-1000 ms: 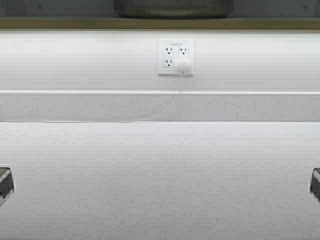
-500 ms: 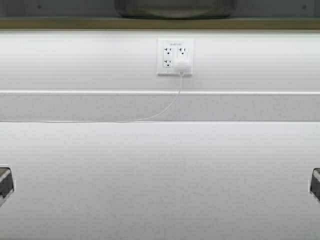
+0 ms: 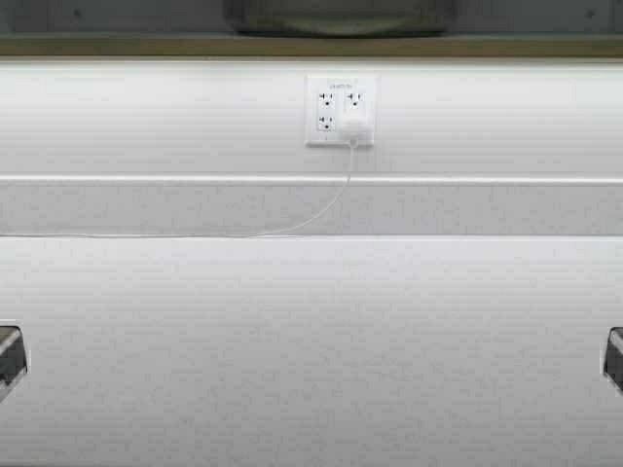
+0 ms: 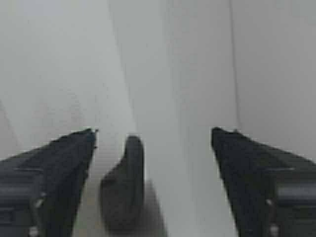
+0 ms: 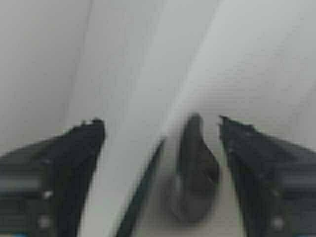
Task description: Open the cabinet, put the pot inside, then close it
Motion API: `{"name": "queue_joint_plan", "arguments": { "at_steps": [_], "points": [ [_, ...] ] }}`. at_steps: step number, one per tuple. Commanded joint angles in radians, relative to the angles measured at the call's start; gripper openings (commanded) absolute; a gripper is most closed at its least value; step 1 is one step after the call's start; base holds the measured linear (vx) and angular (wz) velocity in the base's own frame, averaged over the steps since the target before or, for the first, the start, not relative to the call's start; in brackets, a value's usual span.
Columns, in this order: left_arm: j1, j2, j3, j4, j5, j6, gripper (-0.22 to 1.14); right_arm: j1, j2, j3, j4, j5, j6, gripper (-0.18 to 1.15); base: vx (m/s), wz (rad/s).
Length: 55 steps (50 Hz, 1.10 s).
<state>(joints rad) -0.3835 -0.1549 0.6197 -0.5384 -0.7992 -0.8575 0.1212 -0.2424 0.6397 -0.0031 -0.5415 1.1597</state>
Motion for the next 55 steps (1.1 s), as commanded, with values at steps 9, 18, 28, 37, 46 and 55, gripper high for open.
{"name": "queue_joint_plan", "arguments": {
  "at_steps": [9, 18, 28, 37, 46, 55],
  "points": [
    [-0.003, -0.132, 0.156, 0.089, 0.21, 0.354, -0.15, 0.067, -0.189, 0.049, -0.376, 0.445, -0.267, -0.07, -0.02, 0.0],
    [-0.054, -0.16, 0.17, 0.083, 0.307, 0.741, 0.1, 0.103, -0.207, 0.106, -0.397, 0.472, -0.445, 0.12, -0.05, -0.01],
    [-0.074, -0.184, 0.178, 0.051, 0.373, 0.804, 0.03, 0.118, -0.186, 0.121, -0.397, 0.46, -0.465, 0.07, -0.1, -0.02],
    [-0.075, -0.198, 0.199, 0.055, 0.425, 0.882, 0.04, 0.14, -0.186, 0.138, -0.403, 0.474, -0.529, 0.07, -0.14, -0.05],
    [-0.074, -0.204, 0.202, 0.055, 0.453, 0.937, 0.04, 0.155, -0.19, 0.147, -0.403, 0.497, -0.568, 0.07, -0.19, -0.07],
    [-0.071, -0.199, 0.204, 0.055, 0.457, 0.997, 0.04, 0.156, -0.193, 0.127, -0.405, 0.534, -0.574, 0.07, -0.19, -0.09]
  ]
}}
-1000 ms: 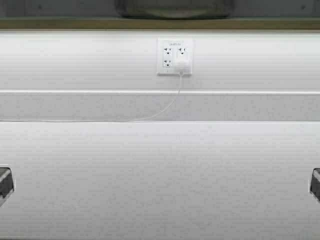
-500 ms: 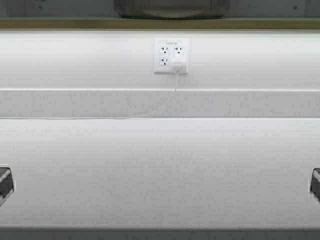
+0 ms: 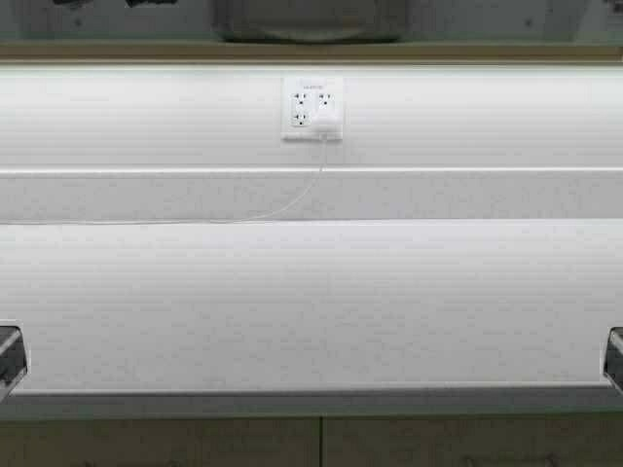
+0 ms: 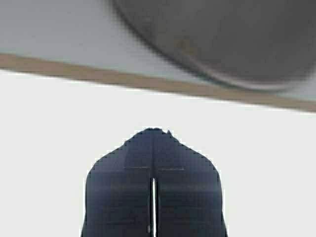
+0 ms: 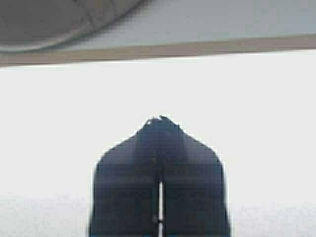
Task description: Open the cabinet, put the pot inside, then close it
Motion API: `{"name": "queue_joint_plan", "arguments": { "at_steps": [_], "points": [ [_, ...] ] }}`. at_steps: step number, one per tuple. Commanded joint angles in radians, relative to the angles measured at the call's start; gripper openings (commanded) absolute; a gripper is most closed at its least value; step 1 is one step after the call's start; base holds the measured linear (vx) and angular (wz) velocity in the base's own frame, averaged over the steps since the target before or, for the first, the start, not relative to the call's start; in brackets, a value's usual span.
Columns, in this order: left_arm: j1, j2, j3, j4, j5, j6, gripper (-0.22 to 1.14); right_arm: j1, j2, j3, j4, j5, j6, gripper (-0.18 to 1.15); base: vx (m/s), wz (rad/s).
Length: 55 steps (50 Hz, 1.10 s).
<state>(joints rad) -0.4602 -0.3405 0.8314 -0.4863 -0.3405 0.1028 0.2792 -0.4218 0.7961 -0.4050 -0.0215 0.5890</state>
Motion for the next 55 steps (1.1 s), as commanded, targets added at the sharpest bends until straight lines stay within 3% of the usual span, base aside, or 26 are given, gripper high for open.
{"name": "queue_joint_plan", "arguments": {
  "at_steps": [1, 25, 36, 43, 55],
  "points": [
    [0.006, -0.014, -0.008, 0.003, -0.002, 0.049, 0.04, -0.002, -0.015, -0.029, -0.003, 0.017, -0.005, 0.07, -0.2, -0.04],
    [0.023, 0.009, -0.003, 0.003, -0.002, 0.109, 0.04, -0.003, -0.018, 0.018, 0.002, 0.023, -0.064, 0.07, -0.29, 0.04],
    [0.089, 0.003, -0.005, 0.003, 0.044, 0.12, 0.04, -0.003, -0.029, 0.005, 0.002, 0.063, -0.084, 0.07, -0.26, 0.0],
    [0.176, -0.046, 0.015, 0.005, 0.123, 0.153, 0.04, -0.025, -0.057, -0.008, -0.009, 0.129, -0.084, 0.07, -0.27, -0.03],
    [0.44, -0.181, 0.008, 0.003, 0.249, 0.227, 0.04, -0.221, -0.094, -0.035, -0.015, 0.132, -0.092, 0.07, -0.21, 0.0]
  ]
}}
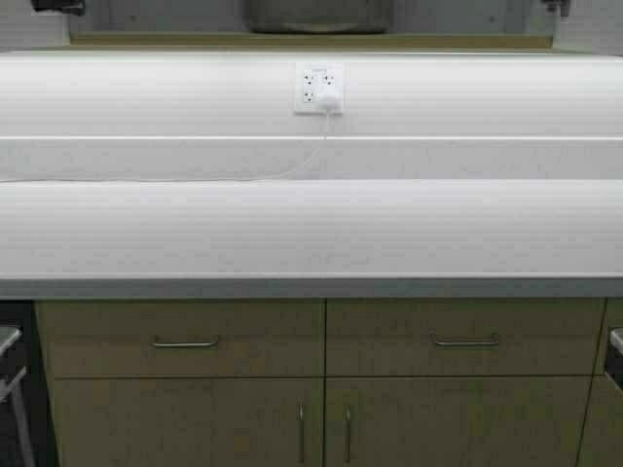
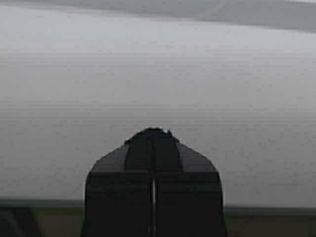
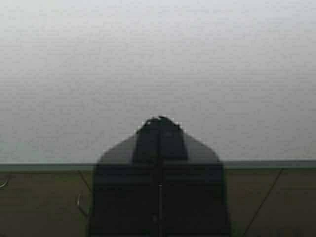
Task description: Open the cabinet, put the pot inside, then close it
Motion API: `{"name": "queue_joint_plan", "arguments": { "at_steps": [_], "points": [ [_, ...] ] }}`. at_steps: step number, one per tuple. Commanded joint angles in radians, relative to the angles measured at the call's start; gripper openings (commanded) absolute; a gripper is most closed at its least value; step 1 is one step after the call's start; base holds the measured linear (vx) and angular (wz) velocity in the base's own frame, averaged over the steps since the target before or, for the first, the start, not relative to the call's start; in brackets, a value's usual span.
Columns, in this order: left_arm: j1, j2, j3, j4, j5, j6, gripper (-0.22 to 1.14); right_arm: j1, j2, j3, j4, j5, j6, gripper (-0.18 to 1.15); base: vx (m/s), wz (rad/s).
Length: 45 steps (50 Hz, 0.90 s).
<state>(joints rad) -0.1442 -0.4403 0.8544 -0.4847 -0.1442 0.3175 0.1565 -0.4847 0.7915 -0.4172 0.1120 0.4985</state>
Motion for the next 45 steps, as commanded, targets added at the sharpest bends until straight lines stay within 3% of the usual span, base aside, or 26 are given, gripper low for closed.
{"name": "queue_joint_plan", "arguments": {
  "at_steps": [1, 13, 22, 31, 45],
  "points": [
    [0.15, -0.095, -0.017, 0.002, 0.066, 0.014, 0.04, -0.121, -0.034, -0.032, -0.003, -0.002, -0.002, 0.07, -0.17, 0.02],
    [0.442, -0.184, -0.13, 0.005, 0.202, 0.058, 0.04, -0.385, -0.095, -0.086, -0.009, -0.003, -0.032, 0.07, -0.13, 0.04],
    [0.571, -0.144, -0.282, 0.005, 0.265, 0.058, 0.04, -0.549, -0.075, -0.202, -0.009, -0.012, -0.069, 0.07, -0.08, 0.04],
    [0.617, -0.04, -0.459, 0.005, 0.278, 0.058, 0.04, -0.626, 0.009, -0.341, -0.008, -0.021, -0.071, 0.07, -0.06, 0.02],
    [0.607, 0.187, -0.687, -0.015, 0.333, 0.043, 0.04, -0.627, 0.198, -0.514, -0.006, -0.018, -0.077, 0.07, -0.01, 0.0]
  ]
}}
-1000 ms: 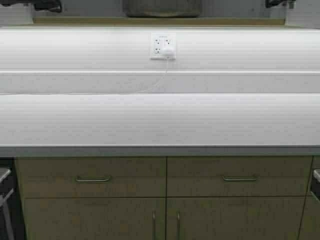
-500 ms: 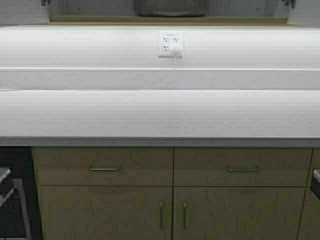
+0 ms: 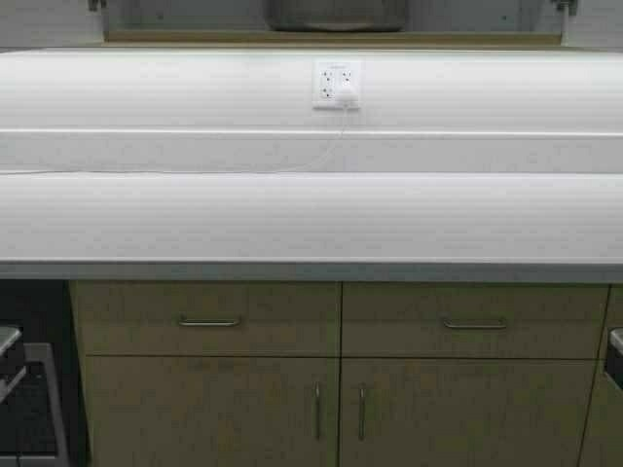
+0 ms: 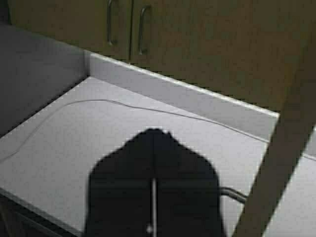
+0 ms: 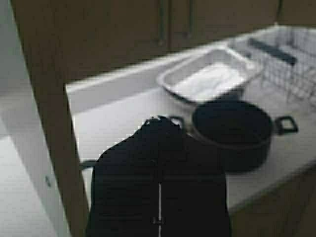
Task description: Open the cabinet, put the pot inside, then close it
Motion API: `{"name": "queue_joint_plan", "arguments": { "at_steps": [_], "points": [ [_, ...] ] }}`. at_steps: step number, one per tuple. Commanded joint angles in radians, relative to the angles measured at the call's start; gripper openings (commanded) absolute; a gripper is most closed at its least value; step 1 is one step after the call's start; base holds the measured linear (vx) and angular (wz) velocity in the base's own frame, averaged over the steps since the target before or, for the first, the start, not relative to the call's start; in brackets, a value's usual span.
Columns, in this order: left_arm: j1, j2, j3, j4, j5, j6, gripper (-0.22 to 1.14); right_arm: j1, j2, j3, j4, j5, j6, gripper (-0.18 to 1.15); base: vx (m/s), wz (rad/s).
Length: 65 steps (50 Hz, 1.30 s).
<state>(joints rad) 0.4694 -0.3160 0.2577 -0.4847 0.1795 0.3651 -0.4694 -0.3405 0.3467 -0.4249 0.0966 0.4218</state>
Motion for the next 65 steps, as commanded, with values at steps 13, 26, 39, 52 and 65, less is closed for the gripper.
{"name": "queue_joint_plan", "arguments": {
  "at_steps": [13, 26, 39, 52, 65],
  "points": [
    [-0.103, 0.172, -0.158, -0.029, 0.015, -0.006, 0.04, 0.044, 0.153, -0.147, 0.006, -0.002, 0.005, 0.07, 0.01, -0.01],
    [-0.207, 0.181, -0.143, -0.031, 0.015, -0.014, 0.04, 0.183, 0.178, -0.179, 0.006, 0.003, 0.005, 0.07, 0.0, 0.0],
    [-0.368, 0.071, -0.043, -0.025, 0.014, -0.006, 0.04, 0.407, 0.12, -0.143, 0.003, 0.003, -0.005, 0.07, -0.01, -0.02],
    [-0.399, -0.095, 0.132, -0.023, 0.015, 0.0, 0.04, 0.554, -0.002, 0.043, 0.006, 0.005, 0.006, 0.07, 0.0, -0.01],
    [-0.5, -0.147, 0.158, -0.015, 0.02, 0.08, 0.04, 0.693, -0.061, 0.175, 0.008, 0.005, 0.028, 0.07, 0.04, -0.01]
  ]
}}
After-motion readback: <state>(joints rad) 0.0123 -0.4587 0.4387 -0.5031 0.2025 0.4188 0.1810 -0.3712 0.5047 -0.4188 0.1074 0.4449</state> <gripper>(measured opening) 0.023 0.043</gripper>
